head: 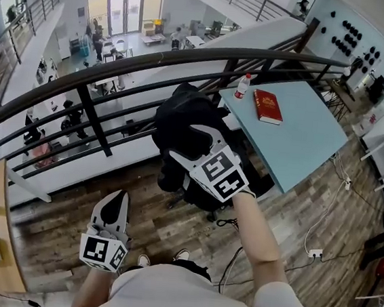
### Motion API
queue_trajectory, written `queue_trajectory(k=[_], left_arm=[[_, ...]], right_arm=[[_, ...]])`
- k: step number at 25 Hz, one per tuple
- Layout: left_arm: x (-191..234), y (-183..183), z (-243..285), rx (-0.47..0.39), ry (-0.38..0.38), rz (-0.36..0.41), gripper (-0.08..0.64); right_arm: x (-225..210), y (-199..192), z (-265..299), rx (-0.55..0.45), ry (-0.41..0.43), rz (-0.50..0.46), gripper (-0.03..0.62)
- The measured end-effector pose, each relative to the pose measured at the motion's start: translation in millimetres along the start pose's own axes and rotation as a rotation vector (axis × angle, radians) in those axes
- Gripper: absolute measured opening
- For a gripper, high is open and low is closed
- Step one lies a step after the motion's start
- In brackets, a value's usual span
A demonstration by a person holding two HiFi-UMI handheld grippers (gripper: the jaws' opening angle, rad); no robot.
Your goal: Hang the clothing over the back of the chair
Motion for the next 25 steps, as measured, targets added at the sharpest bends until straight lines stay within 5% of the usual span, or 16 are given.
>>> queue_trajectory(k=[17,25], left_arm=[[6,-5,-10,0.011,-0.008,-0.005,0.021],[11,-7,-18,0.018,-0.038,0.000,0.021]], right_arm=[[5,7,-17,-0.054,-0.138,0.032,0.182],[15,0,-28,-0.081,-0.245,0.094,0.040]])
Point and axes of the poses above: the fingertips, and each gripper's own axes: z forward along the fingers, x to its left, y out of its top, the point moved 7 cm from there along -z, backward along the fingers, and after that the axes turned 7 degrees about x, right-handed, at the moved point
